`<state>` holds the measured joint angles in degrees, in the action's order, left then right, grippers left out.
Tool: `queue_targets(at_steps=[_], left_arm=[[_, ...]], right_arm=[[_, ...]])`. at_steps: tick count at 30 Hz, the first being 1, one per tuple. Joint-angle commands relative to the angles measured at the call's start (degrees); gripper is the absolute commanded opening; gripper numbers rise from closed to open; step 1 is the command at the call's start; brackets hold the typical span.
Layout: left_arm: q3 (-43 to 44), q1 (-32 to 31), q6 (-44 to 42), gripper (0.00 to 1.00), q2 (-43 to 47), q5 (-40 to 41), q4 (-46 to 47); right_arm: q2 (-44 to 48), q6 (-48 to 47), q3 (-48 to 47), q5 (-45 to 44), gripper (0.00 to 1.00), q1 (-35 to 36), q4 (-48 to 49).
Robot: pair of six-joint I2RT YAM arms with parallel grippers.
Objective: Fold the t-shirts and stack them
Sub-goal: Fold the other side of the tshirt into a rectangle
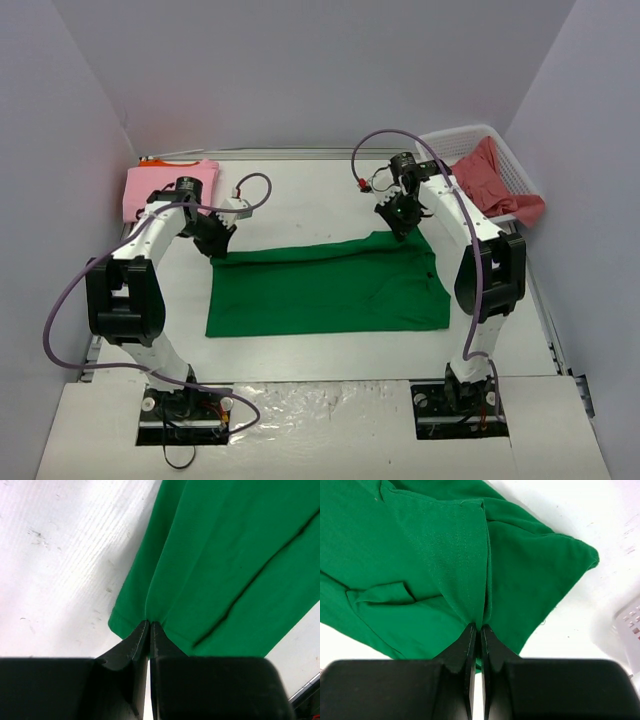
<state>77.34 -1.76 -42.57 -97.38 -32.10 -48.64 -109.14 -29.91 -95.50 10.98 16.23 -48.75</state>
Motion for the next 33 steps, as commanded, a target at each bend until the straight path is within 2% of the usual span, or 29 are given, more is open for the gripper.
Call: queue_targets(at_steps=[1, 12, 15, 16, 17, 19, 24, 31, 33], left_arm=[[-0.96, 0.0, -2.34, 0.02, 2.81, -0.95, -0.05], [-4.92, 0.0, -7.7, 0.03, 4.57, -2.36, -2.24], [-6.06, 0.18, -9.2, 0.06, 4.57, -2.62, -2.77], [-6.5, 0.18, -9.55, 0.07, 4.57, -2.62, -2.6], [-6.94, 0.26, -10.16, 0.15, 4.66, -2.71, -2.95], [-7.82, 0.18, -12.62, 0.23, 4.83, -2.71, -3.91], [-6.42, 0.09, -19.74, 0.29, 3.96, -3.94, -11.11], [-3.26, 1.41, -15.45, 0.34, 3.52, -8.15, -9.89], [-2.2, 3.78, -12.81, 0.34, 3.43, -9.03, -9.11]], right_arm=[[3.93, 0.91, 0.84, 0.62, 0.0, 0.56, -3.37], [4.73, 0.73, 4.44, 1.06, 0.0, 0.82, -4.25], [4.29, 0.64, 5.85, 1.76, 0.0, 0.82, -4.16], [4.2, 0.64, 6.55, 2.28, 0.0, 0.91, -4.16], [4.2, 0.64, 6.99, 2.46, 0.0, 1.0, -3.98], [4.2, 0.56, 7.87, 3.08, 0.0, 1.26, -3.98], [3.67, 0.91, 8.76, 4.31, 0.0, 2.05, -3.98], [2.53, 1.26, 9.37, 4.31, 0.0, 3.72, -3.72], [3.06, 1.26, 10.33, 3.79, 0.0, 3.81, -3.72]])
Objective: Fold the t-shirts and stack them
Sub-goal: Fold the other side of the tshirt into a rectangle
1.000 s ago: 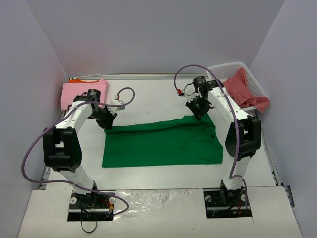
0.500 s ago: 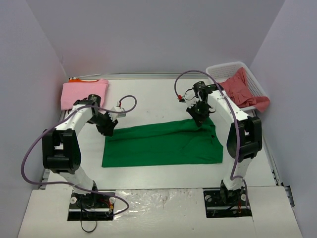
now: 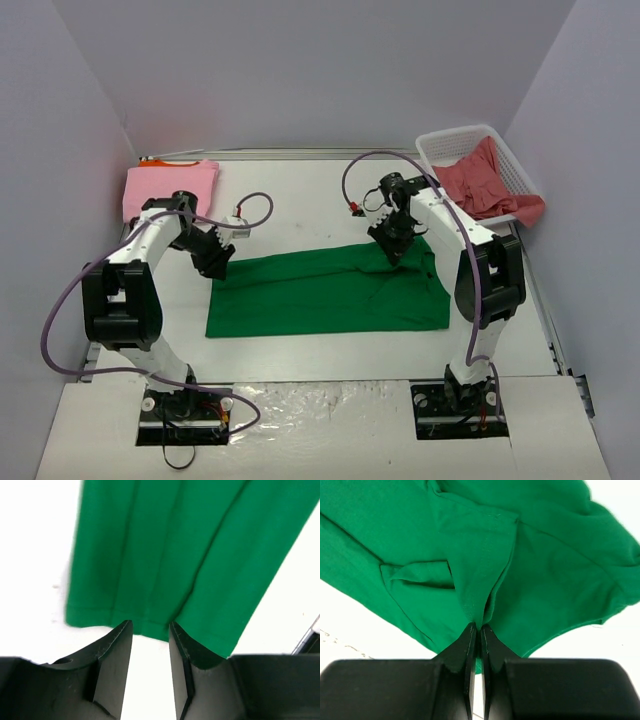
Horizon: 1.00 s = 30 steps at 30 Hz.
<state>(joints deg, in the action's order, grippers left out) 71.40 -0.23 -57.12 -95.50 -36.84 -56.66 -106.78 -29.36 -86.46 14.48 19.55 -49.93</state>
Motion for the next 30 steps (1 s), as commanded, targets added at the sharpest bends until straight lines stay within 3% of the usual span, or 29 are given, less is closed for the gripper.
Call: queue_targets(at_steps=[1, 6, 7, 10, 11, 13, 20, 30], left_arm=[[4.01, 2.51, 2.97, 0.34, 1.46, -4.29, -0.3], [4.72, 2.87, 5.97, 0.35, 1.81, -3.59, 1.03], [4.54, 2.95, 6.06, 0.35, 1.99, -3.59, 1.03], [4.1, 2.95, 6.15, 0.35, 2.51, -3.77, 1.21], [3.93, 2.95, 5.97, 0.36, 2.69, -3.85, 0.94], [3.84, 2.95, 5.88, 0.36, 3.13, -3.85, 0.68], [2.61, 3.74, 8.34, 0.36, 5.85, -4.03, 2.34], [1.64, 4.8, 10.19, 0.38, 8.31, -7.46, 0.76]], right_arm=[[1.05, 0.71, 1.64, 0.02, 0.0, 0.49, -2.54], [2.81, 0.1, 5.76, -0.95, 0.0, 0.49, -2.54], [2.81, -0.25, 6.38, -0.95, 0.14, 0.49, -2.54], [2.54, -0.95, 8.57, -0.77, 0.21, 0.49, -2.89], [2.37, -1.74, 9.02, -0.33, 0.3, 0.4, -2.98], [1.76, -2.36, 9.29, -0.15, 0.35, 0.49, -3.33], [-0.44, -2.72, 3.32, 0.64, 0.41, 0.4, -3.24], [-12.29, -4.03, -5.56, 2.04, 0.41, -0.13, -2.72]])
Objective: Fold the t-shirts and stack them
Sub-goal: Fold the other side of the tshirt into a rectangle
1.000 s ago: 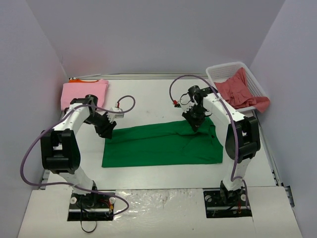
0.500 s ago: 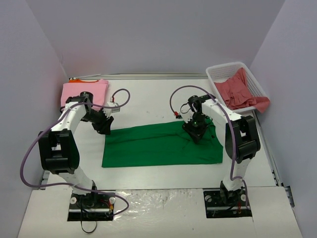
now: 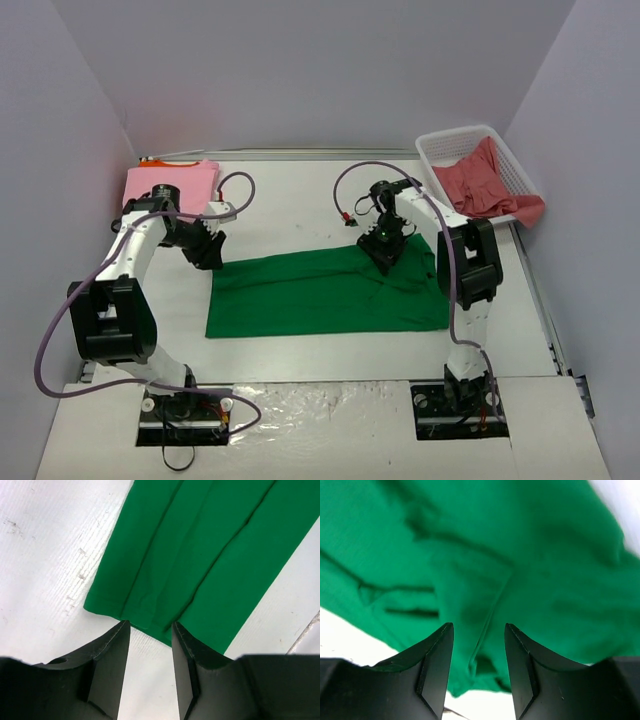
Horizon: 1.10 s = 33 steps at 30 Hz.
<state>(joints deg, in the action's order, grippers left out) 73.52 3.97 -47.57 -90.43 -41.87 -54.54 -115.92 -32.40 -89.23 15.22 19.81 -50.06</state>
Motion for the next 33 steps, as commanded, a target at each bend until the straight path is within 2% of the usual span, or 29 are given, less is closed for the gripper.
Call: queue_targets(at_steps=[1, 7, 8, 11, 14, 25, 33], left_arm=[[-1.17, 0.69, 0.73, 0.37, 3.51, -2.34, -1.18], [-2.76, 1.13, 1.16, 0.38, 4.3, -1.82, -0.83], [-2.85, 1.22, 1.17, 0.38, 4.3, -1.9, -0.83], [-2.68, 1.48, 1.43, 0.38, 4.39, -1.9, -0.74], [-2.59, 1.57, 1.87, 0.38, 4.39, -2.51, -0.48], [-1.88, 1.57, 3.45, 0.38, 4.65, -4.71, -0.12], [-3.38, 1.66, 4.24, 0.38, 5.53, -5.33, 1.02]], right_arm=[[-3.96, -1.26, -3.31, 1.47, 0.41, -0.39, -2.58], [-7.74, -1.79, -6.13, 2.53, 0.39, -0.39, -2.67], [-8.0, -1.79, -6.22, 2.53, 0.35, -0.39, -2.58], [-6.78, -1.87, -6.04, 2.44, 0.08, -0.39, -2.67], [-5.29, -1.61, -5.52, 2.35, 0.0, -0.39, -2.67], [4.38, -1.08, 0.81, 3.58, 0.0, 1.45, -2.93], [9.13, -1.43, 9.16, 5.25, 0.0, 6.37, -3.2]])
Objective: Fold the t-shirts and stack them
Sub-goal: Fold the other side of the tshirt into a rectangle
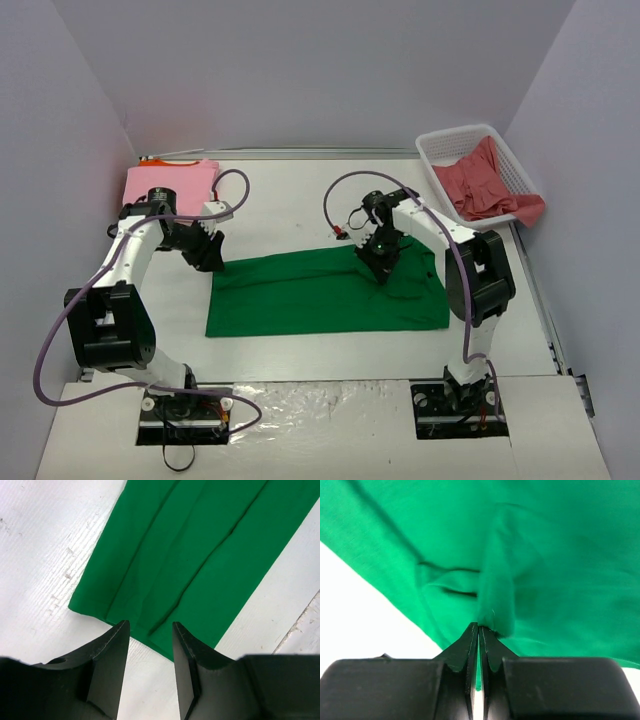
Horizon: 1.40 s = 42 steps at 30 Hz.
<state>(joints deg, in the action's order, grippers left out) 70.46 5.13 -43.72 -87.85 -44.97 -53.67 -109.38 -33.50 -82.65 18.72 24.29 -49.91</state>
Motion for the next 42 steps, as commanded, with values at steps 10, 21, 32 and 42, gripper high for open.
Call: queue_targets(at_steps=[10, 21, 32, 42], left_arm=[[-1.73, 0.5, 0.48, 0.39, 3.04, -2.4, 0.94], [-1.55, 0.06, -5.66, 0.4, -2.84, -3.81, -3.63], [1.25, 0.06, -8.84, 0.45, -14.97, -0.74, -1.09], [5.04, 0.06, -7.6, 0.45, -17.97, 0.41, 0.15]], right_arm=[[2.07, -1.31, 2.68, 6.33, 0.28, 4.45, -3.79], [1.02, -1.4, -3.31, 7.12, 0.39, 0.85, -5.29], [3.65, -1.66, 1.17, 8.17, 0.39, -4.25, -3.88], [3.92, -1.66, 2.5, 8.61, 0.39, -5.31, -3.53]])
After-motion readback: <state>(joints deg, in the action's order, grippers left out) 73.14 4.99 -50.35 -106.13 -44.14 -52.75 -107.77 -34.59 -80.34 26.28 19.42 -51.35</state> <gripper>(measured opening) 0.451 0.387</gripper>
